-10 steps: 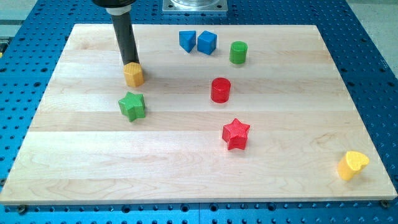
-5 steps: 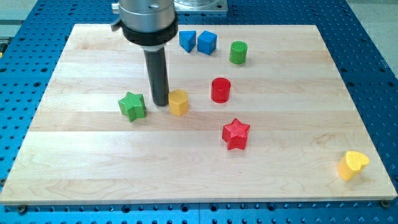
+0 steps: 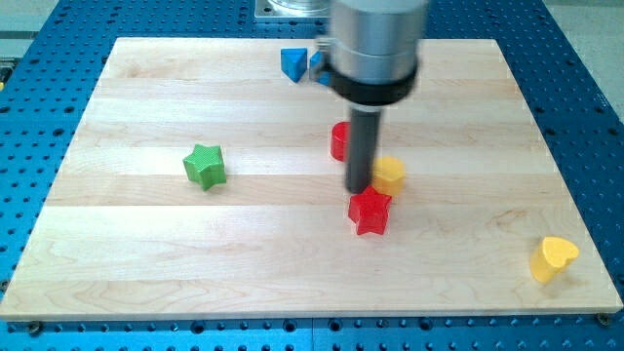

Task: Move the yellow hexagon closer to the heart

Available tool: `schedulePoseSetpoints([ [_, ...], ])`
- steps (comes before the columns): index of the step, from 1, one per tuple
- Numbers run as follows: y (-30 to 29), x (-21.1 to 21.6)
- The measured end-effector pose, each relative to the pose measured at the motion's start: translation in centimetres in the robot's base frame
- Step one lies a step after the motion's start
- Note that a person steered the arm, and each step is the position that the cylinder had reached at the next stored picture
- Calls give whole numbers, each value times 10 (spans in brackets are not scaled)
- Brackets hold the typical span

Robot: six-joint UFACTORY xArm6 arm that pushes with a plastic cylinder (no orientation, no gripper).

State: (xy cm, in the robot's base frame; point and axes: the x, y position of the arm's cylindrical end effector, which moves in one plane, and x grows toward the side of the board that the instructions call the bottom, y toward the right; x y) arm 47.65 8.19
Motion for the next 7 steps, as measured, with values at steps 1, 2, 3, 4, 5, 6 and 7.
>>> schedulePoseSetpoints([
  [1, 18, -12],
  [2, 51, -18],
  [3, 85, -1],
  [4, 114, 15],
  [5, 117, -20],
  [6, 119, -22],
  [7, 155, -23],
])
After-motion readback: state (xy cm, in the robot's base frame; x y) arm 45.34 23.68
